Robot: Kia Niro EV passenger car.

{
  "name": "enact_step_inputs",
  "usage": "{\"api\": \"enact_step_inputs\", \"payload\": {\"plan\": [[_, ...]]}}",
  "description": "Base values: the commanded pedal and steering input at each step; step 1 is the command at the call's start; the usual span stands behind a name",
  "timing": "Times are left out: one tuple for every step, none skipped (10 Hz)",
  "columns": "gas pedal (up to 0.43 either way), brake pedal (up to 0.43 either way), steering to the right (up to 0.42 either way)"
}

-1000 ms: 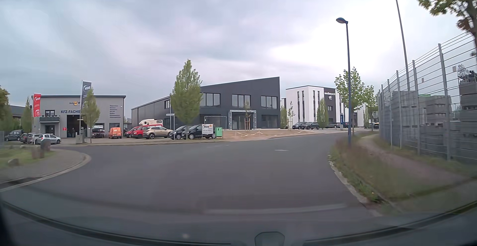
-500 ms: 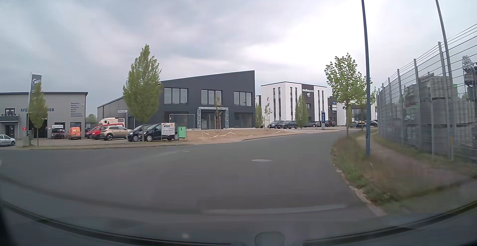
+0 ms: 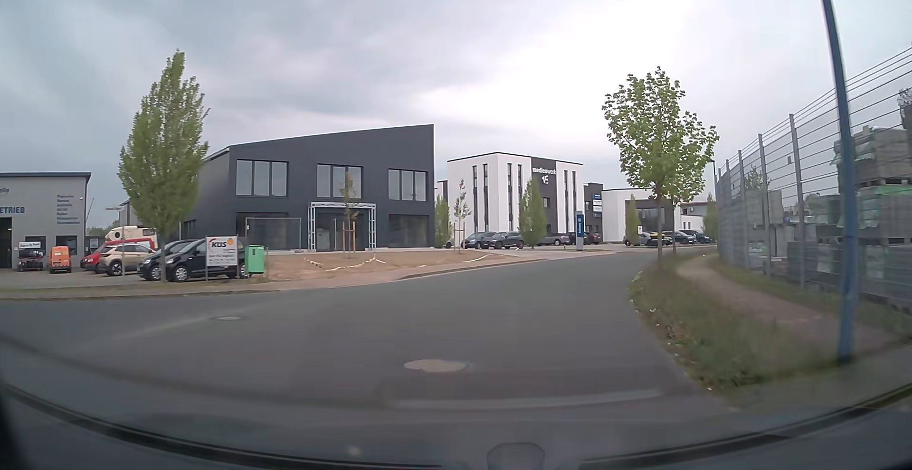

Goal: Follow the waypoints while adhering to traffic rules and regulations

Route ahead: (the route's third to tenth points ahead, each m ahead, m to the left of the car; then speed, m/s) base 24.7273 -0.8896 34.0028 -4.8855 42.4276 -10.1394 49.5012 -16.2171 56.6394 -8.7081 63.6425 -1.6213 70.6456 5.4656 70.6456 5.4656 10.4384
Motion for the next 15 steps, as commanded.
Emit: {"api": "enact_step_inputs", "payload": {"plan": [[0.079, 0.0, 0.076], [0.079, 0.0, 0.074], [0.079, 0.0, 0.074], [0.079, 0.0, 0.074], [0.02, 0.0, 0.072], [0.0, 0.0, 0.072], [0.0, 0.0, 0.07], [0.0, 0.0, 0.069], [0.0, 0.0, 0.069], [0.0, 0.0, 0.069], [0.0, 0.0, 0.069], [0.0, 0.0, 0.069], [0.0, 0.0, 0.069], [0.0, 0.0, 0.069], [0.0, 0.0, 0.069]]}}
